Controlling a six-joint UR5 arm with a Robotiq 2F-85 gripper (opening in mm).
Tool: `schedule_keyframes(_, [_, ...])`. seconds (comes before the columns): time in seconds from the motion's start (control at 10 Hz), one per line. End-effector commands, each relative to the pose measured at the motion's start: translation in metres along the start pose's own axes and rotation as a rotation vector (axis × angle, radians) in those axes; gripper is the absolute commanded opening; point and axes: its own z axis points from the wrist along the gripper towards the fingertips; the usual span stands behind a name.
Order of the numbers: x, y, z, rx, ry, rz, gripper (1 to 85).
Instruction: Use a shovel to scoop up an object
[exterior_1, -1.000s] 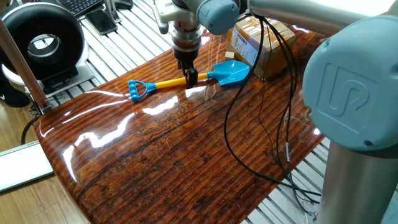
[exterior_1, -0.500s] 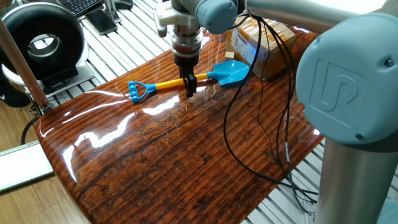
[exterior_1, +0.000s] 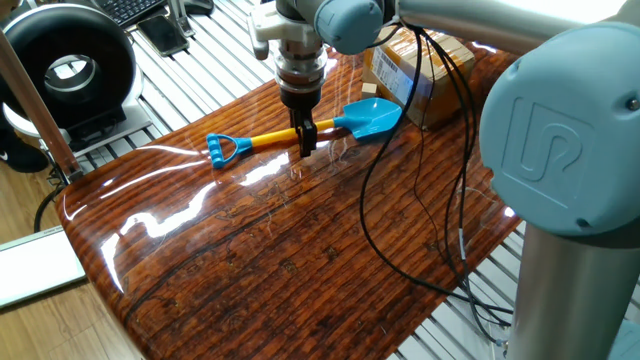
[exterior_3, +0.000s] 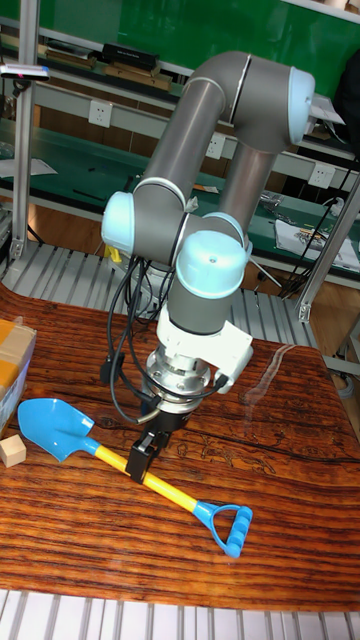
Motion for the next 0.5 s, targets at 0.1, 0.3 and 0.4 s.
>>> schedule_keyframes(0.1, [-0.0046,0.0041,-0.0013,-0.018,-0.022,-0.003,76.3])
schedule_keyframes(0.3, [-0.0007,-0.0035,-0.0013,0.011,-0.007,-0.012,75.7])
schedule_keyframes(0.4, [-0.0010,-0.0043,-0.0013,0.014,-0.008,-0.026,74.3])
